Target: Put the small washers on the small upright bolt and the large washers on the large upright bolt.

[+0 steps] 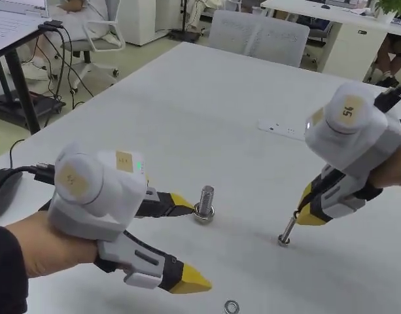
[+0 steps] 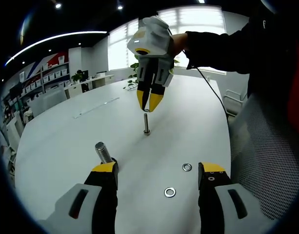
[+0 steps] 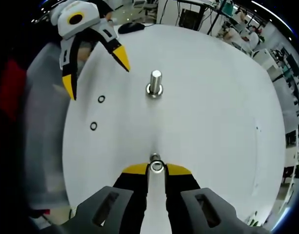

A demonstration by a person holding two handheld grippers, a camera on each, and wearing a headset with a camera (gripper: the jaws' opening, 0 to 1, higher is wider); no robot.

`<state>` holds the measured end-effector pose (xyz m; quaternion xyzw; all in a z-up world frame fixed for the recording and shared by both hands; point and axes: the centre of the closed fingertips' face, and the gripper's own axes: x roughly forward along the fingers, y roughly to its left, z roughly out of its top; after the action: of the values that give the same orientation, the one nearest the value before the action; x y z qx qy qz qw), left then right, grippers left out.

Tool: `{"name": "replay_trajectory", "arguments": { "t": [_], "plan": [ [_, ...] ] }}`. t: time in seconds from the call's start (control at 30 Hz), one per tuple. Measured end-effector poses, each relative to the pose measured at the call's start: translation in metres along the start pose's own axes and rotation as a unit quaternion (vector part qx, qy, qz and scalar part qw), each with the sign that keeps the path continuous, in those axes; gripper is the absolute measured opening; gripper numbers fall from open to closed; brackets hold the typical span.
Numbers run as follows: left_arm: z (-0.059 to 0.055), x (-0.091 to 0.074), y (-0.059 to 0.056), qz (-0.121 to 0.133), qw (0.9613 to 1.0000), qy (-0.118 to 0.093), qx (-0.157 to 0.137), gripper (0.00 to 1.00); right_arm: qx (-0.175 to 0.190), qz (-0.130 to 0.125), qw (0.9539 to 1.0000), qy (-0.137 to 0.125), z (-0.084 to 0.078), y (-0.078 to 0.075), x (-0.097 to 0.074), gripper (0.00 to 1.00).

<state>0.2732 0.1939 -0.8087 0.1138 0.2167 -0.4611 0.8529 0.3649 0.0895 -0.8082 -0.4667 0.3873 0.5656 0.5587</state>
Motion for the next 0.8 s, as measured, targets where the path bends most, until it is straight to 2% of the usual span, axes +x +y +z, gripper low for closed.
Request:
{"name": "replay_trajectory", "arguments": {
  "t": [0.8],
  "plan": [
    [-0.004, 0.0, 0.0, 0.001, 1.0, 0.005, -0.005, 0.66, -0.001, 0.016, 0.9999, 0.006, -0.001, -0.002, 0.014, 0.13]
  ]
}}
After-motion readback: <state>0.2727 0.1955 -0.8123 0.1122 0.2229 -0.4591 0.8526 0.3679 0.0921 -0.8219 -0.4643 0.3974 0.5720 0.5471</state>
